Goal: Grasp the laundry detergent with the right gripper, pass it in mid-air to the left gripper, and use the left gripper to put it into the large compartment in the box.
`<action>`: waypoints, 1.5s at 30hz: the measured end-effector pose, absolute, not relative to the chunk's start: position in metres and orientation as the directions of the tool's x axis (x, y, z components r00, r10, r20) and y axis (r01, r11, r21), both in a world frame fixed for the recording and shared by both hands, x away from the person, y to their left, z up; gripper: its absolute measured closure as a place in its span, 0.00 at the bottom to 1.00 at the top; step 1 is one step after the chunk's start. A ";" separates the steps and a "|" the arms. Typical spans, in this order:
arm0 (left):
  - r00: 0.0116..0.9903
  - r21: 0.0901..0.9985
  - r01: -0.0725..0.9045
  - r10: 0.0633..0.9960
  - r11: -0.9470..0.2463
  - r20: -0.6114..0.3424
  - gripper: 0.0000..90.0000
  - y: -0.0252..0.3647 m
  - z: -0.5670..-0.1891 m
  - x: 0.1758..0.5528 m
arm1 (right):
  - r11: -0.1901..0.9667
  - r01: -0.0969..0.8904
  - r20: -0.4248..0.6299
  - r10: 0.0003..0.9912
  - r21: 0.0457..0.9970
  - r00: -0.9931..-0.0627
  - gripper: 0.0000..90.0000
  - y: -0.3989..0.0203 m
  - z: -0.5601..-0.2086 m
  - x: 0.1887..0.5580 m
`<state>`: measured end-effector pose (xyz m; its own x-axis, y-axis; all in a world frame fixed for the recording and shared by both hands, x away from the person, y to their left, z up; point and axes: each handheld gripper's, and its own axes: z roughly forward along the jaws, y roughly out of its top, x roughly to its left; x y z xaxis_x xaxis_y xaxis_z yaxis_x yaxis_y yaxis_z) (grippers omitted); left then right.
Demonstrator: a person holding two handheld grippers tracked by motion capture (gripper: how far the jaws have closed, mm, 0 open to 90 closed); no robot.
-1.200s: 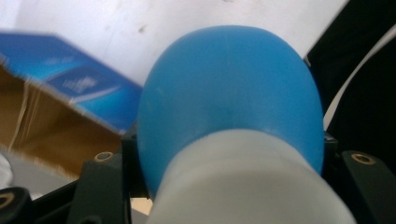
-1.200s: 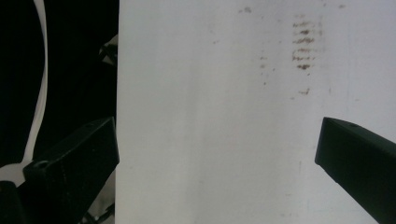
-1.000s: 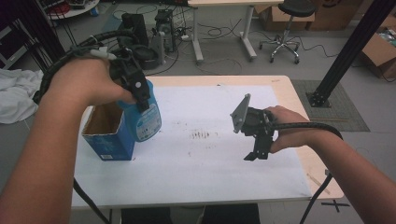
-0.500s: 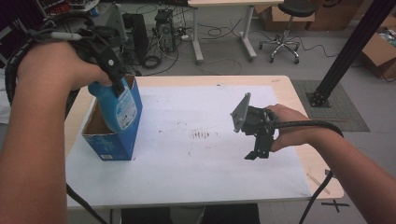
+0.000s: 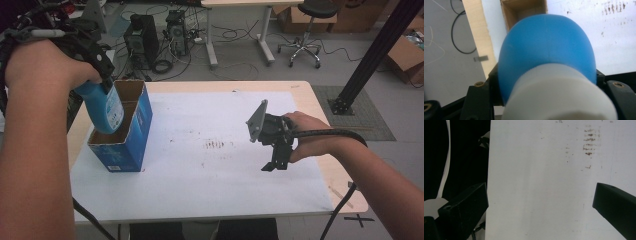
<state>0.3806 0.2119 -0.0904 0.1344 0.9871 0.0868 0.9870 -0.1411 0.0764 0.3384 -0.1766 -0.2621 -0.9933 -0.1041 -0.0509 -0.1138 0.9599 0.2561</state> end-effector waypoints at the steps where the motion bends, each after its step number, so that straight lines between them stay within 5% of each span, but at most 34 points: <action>1: 0.129 0.074 0.988 0.988 -0.135 0.081 0.43 0.214 -0.092 0.382 | 0.960 -0.114 -0.052 -0.104 0.256 -0.993 0.00 -0.177 -0.262 0.338; 45: 0.092 0.027 0.995 0.994 -0.094 0.055 0.43 0.237 -0.180 0.424 | 0.975 -0.092 -0.004 -0.093 0.200 -0.996 0.00 -0.180 -0.273 0.340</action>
